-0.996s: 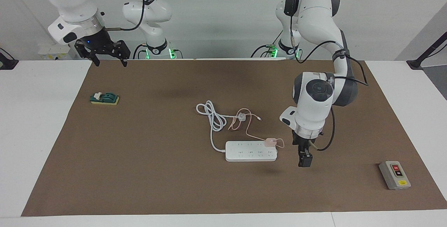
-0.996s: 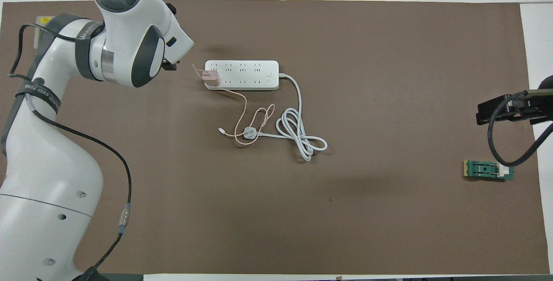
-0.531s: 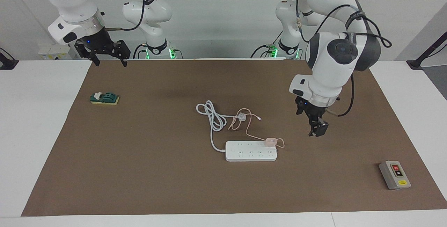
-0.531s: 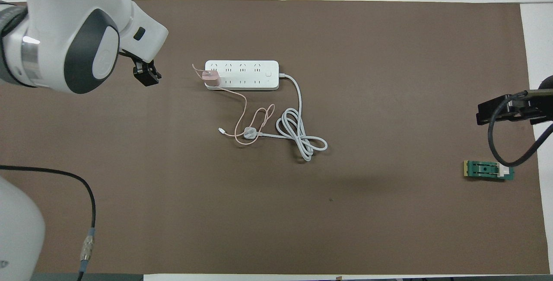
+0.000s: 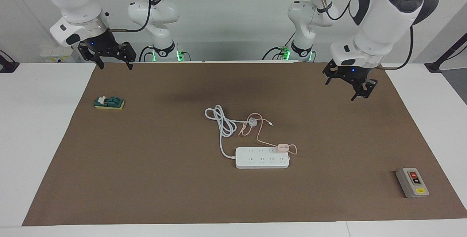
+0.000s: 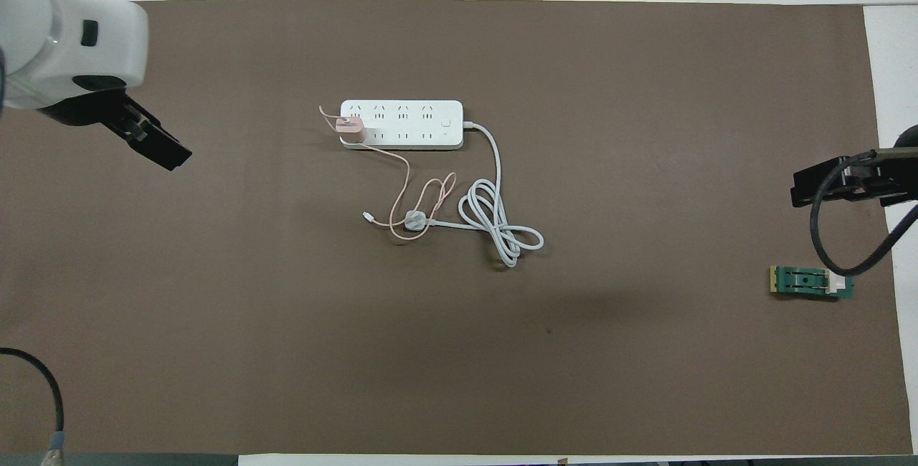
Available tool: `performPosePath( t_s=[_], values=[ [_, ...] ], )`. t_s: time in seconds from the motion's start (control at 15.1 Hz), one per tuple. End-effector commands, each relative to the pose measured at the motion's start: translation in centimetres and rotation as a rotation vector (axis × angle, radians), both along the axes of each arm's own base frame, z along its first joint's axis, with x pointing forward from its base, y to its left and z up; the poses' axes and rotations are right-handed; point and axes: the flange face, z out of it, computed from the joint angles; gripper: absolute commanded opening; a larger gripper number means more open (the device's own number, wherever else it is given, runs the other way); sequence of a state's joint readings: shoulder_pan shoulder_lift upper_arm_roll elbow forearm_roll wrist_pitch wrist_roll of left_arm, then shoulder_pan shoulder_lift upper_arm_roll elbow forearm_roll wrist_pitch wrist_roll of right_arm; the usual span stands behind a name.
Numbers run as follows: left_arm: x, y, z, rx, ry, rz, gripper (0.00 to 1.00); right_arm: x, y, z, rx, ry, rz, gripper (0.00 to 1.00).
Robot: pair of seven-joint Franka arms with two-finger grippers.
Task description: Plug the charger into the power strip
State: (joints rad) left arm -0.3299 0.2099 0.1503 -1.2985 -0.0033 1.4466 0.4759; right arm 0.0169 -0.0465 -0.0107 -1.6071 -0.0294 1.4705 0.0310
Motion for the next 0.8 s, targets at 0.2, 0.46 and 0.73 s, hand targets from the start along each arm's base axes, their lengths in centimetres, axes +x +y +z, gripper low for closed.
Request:
performPosePath(
  t_s=[0.2, 0.46, 0.73],
  values=[
    [-3.3, 4.7, 2.9, 0.022, 0.015, 0.531, 1.0, -0.8, -1.2, 0.1, 0.01, 0.004, 0.0, 1.0],
    [-4.5, 5.1, 2.8, 0.039, 0.042, 0.633, 1.0, -0.9, -1.1, 0.1, 0.012, 0.01, 0.009, 1.0],
    [-6.3, 6.2, 4.8, 0.032, 0.049, 0.632, 1.0, -0.9, -0.9, 0.1, 0.012, 0.01, 0.012, 1.0]
  ],
)
